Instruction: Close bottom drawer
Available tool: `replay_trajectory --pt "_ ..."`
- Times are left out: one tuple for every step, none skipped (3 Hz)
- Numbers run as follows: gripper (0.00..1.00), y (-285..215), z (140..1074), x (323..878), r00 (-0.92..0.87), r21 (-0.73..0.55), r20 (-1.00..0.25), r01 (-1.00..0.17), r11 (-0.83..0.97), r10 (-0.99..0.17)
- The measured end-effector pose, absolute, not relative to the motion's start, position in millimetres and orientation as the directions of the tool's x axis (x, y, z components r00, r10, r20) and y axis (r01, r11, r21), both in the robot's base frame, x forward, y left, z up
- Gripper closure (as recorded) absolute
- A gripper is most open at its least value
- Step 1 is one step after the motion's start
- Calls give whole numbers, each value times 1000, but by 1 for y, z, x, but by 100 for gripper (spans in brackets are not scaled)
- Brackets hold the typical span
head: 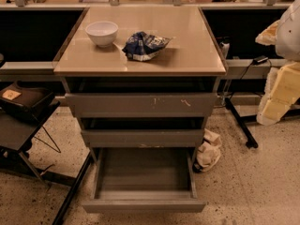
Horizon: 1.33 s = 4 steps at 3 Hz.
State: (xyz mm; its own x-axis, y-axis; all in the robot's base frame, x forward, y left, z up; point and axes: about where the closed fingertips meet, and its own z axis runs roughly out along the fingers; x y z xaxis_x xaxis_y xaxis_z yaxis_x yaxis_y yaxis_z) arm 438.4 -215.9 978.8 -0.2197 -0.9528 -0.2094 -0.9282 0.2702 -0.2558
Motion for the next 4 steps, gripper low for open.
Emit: replay_trajectory --pt "0 -216 979 438 -220 -256 -209 -928 270 -953" --pt "0 -211 952 448 -225 -239 -250 -928 285 -942" --pt "0 -192 868 478 -282 -146 -313 -929 339 -907" --pt "0 -165 783 505 -347 -2 -338 -929 369 -875"
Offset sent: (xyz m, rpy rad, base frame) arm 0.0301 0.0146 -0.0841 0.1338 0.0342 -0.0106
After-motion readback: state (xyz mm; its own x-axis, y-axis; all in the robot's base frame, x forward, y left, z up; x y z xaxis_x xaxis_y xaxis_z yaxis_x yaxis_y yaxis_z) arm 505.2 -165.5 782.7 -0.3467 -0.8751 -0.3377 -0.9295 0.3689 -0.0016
